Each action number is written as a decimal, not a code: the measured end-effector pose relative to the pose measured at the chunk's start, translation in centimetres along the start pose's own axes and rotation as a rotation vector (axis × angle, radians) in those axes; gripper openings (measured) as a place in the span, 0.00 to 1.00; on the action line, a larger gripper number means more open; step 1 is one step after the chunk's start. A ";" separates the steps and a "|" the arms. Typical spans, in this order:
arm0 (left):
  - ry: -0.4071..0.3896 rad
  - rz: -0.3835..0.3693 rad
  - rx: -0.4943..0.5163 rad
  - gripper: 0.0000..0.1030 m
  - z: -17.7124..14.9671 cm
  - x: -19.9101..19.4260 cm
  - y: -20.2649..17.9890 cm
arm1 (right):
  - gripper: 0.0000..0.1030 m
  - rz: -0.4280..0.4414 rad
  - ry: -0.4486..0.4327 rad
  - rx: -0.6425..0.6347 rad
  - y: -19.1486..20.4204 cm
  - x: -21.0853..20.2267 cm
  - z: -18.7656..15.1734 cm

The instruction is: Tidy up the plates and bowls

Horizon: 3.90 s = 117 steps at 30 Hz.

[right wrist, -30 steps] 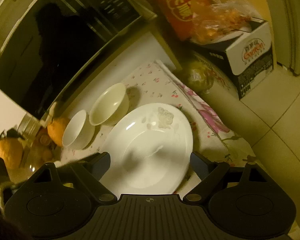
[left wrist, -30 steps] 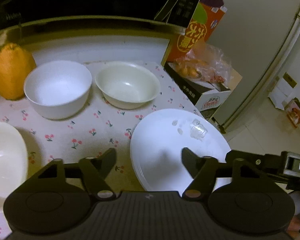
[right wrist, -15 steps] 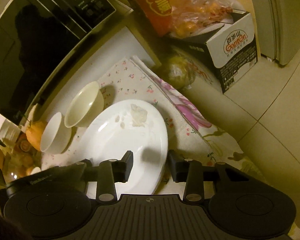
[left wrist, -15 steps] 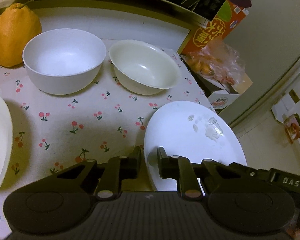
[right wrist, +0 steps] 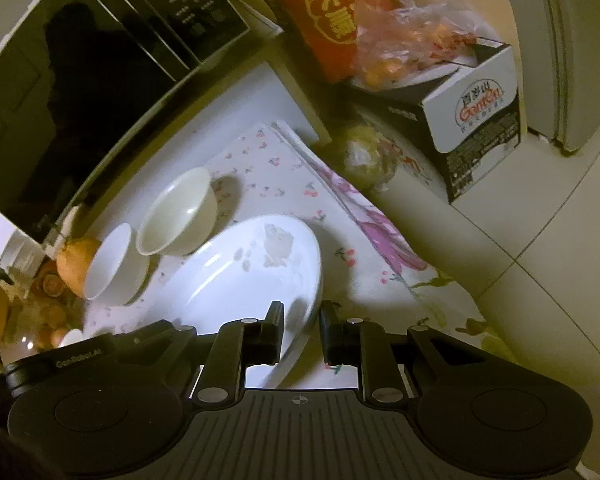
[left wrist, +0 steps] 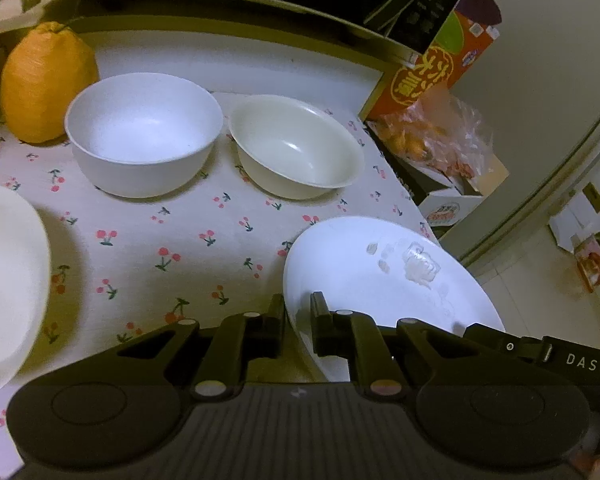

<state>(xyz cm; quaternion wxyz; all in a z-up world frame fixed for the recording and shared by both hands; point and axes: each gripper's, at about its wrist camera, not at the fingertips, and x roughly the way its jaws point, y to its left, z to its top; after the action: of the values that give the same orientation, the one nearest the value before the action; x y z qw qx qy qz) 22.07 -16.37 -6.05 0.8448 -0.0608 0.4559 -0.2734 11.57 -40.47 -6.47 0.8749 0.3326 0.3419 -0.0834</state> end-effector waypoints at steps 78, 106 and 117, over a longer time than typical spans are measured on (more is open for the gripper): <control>-0.063 0.221 -0.096 0.10 -12.3 -15.3 5.7 | 0.19 0.130 0.157 -0.372 11.2 -4.8 -10.4; -0.071 0.330 0.053 0.11 -13.0 -14.6 3.5 | 0.22 0.010 0.128 -0.631 13.4 -5.6 -12.1; -0.054 0.317 0.024 0.18 -12.7 -14.5 4.0 | 0.33 -0.035 0.188 -0.672 13.6 -5.0 -12.4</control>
<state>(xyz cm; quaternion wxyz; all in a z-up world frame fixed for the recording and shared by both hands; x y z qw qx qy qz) 7.14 -3.68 -4.13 0.8900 0.0148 0.4336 -0.1403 6.16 -22.54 -2.88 0.8988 0.0263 0.4347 0.0500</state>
